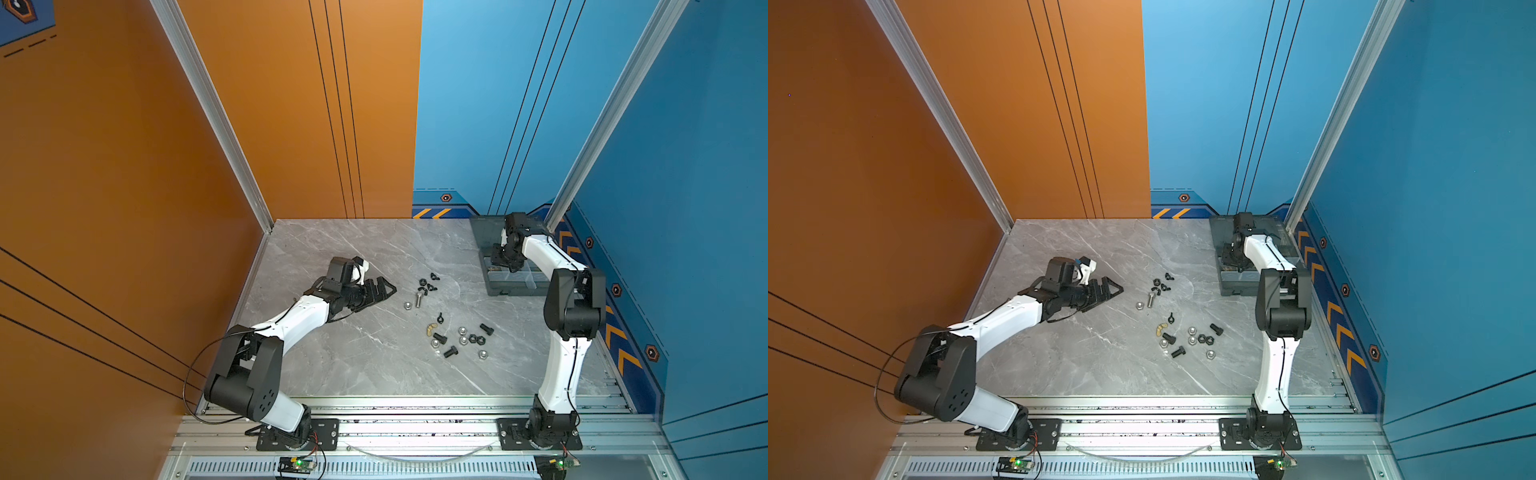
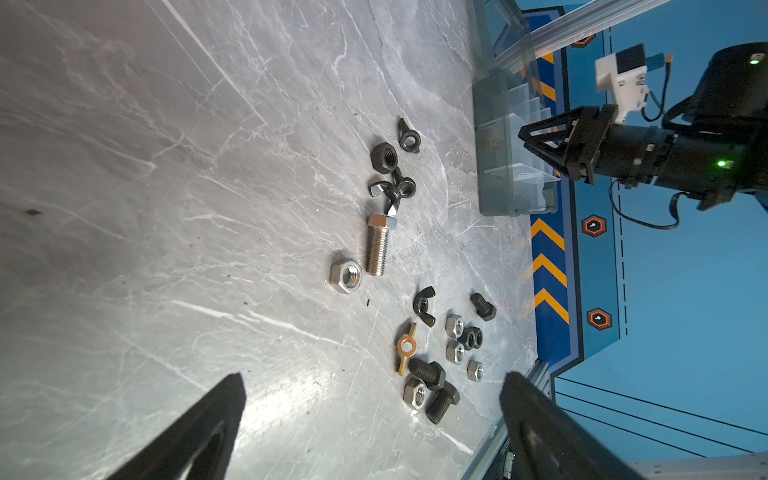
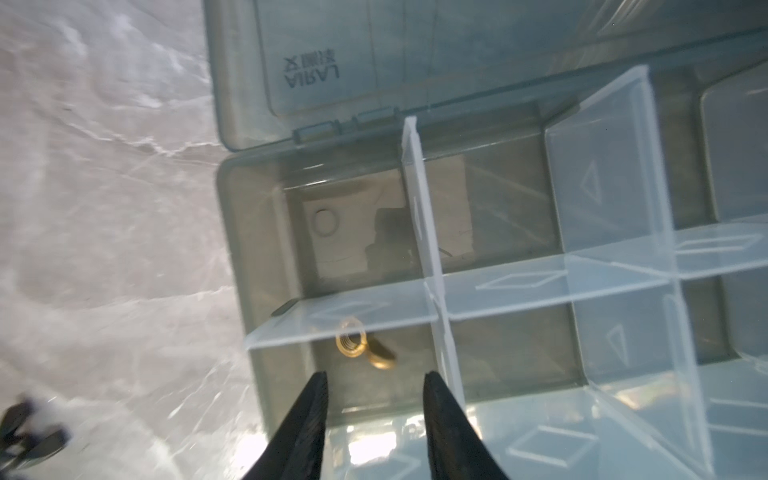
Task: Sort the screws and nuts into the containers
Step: 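Open the right gripper to drop the wing nut into a compartment, then move the right gripper back over the pile to another brass wing nut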
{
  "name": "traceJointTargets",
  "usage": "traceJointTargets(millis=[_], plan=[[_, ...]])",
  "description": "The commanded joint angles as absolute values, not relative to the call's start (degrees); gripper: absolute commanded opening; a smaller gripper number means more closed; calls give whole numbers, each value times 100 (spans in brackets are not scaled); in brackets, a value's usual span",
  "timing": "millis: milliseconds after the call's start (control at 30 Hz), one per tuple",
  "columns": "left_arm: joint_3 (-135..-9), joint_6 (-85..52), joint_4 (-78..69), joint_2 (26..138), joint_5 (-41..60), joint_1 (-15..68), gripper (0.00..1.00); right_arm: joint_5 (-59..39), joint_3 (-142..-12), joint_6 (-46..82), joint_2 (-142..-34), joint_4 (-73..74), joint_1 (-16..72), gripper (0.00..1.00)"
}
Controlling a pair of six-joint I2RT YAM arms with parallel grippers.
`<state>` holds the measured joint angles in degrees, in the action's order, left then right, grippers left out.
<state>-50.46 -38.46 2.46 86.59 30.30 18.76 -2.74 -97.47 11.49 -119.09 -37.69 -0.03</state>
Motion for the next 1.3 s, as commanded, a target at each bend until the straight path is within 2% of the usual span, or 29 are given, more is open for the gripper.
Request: traceJointTargets(millis=[0,100,233,400,667,833,1100,1267], plan=[[-5104,-3788,288,8604,3122,1879,98,-1101,-9432,976,-11073,-3837,-41,43],[-5087,-3795,267,8646,3094,1862,98,-1957,-8954,903,-10623,-3740,33,45],[-5127,-3788,281,8739,3127,1850,98,-2318,-8225,845,-9977,-3599,351,47],[-5163,-3773,345,8797,3132,1847,98,-2227,-7471,648,-9299,-3651,1136,47],[-5053,-3753,420,8706,3018,1837,98,-1542,-6735,752,-9164,-3785,2372,48],[-5043,-3720,492,8655,3016,1789,98,-1359,-6397,1561,-9238,-3440,2881,48],[-4983,-3689,520,8606,3050,1740,98,-1099,-6075,3760,-9193,-2698,3426,49],[-4931,-3675,511,8580,3086,1673,98,-749,-6317,4684,-9361,-2987,3623,50]])
